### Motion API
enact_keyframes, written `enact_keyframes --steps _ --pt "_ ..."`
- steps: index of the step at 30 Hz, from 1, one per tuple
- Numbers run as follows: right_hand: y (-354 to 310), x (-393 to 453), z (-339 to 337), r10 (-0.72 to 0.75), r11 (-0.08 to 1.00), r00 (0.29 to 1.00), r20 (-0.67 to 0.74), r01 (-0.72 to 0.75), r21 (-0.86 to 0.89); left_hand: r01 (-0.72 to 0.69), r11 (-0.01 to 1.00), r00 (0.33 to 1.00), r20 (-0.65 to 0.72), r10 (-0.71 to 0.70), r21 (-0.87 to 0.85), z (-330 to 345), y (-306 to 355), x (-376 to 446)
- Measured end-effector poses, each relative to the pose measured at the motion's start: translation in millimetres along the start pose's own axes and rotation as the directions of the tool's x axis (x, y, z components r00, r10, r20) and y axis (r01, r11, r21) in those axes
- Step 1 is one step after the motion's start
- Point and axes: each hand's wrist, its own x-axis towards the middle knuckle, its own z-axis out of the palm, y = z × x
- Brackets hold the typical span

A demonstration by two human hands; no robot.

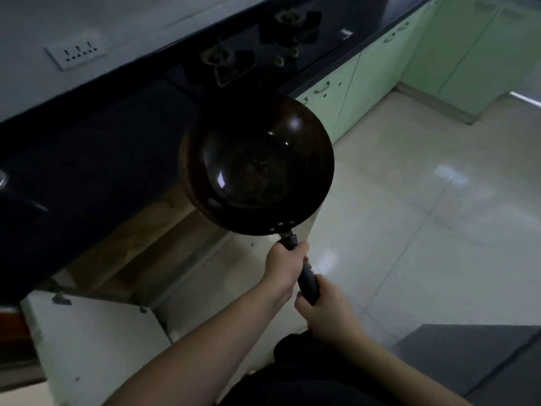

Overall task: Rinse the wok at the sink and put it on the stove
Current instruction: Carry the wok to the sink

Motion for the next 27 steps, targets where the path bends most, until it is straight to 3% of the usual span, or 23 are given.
enact_keyframes --steps 5,15,20,27 --pt "-22.5 33.9 -39.6 -0.002 0.988 0.997 -0.081 0.014 0.155 -0.081 0.99 0.997 0.029 0.078 0.112 38.5 53.1 25.6" --pt "-54.1 91.6 -99.8 0.027 0.939 0.98 -0.197 0.043 0.342 -0.195 0.965 0.975 0.144 0.171 0.173 96.2 129.1 71.2" --pt "-69.0 129.4 -124.4 0.064 0.935 0.961 -0.268 0.036 0.353 -0.185 0.977 0.964 0.213 0.159 0.108 124.7 162.9 105.2" --pt "-72.5 165.0 -173.6 0.182 0.931 0.893 -0.413 -0.021 0.365 -0.216 0.967 0.9 0.413 0.142 0.138 181.7 200.7 139.9"
